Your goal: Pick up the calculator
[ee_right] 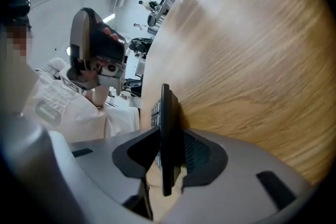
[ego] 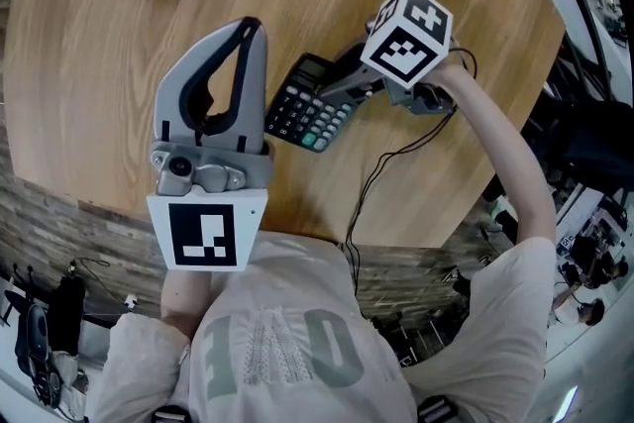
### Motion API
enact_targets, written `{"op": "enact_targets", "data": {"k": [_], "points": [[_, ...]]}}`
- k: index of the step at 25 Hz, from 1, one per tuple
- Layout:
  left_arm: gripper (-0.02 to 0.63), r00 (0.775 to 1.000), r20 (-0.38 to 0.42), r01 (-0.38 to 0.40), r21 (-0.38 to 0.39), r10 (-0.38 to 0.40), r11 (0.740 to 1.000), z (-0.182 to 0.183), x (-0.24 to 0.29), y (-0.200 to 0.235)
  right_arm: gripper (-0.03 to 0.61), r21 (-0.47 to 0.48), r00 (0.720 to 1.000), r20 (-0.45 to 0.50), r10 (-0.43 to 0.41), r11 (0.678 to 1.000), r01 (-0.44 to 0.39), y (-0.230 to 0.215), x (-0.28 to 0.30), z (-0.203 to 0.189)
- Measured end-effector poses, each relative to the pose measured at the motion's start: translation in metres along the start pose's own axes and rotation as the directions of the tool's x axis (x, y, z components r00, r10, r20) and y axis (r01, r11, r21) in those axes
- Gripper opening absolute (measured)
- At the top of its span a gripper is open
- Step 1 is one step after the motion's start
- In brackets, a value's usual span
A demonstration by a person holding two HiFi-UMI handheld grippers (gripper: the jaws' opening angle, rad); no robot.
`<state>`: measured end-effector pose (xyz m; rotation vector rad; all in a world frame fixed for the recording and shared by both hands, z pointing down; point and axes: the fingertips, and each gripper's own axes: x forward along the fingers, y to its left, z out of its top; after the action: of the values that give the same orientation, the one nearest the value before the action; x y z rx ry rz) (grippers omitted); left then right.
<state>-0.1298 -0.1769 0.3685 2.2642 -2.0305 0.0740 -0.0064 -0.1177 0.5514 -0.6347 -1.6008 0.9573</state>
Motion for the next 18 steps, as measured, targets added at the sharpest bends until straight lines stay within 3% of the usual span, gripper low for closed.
{"op": "enact_targets", "data": {"k": [13, 18], "points": [[0.009, 0.999, 0.041, -0.023, 0.011, 0.022, 1.0, 0.016, -0.016, 0.007, 0.112, 0.041, 0.992, -0.033, -0.124, 0.991, 0.125, 0.0, 0.0, 0.004], [0.009, 0.997, 0.068, -0.035, 0.021, 0.033, 0.999, 0.025, -0.027, 0.014, 0.107, 0.051, 0.968, 0.013, -0.25, 0.967, 0.249, 0.002, -0.02, 0.016]]}}
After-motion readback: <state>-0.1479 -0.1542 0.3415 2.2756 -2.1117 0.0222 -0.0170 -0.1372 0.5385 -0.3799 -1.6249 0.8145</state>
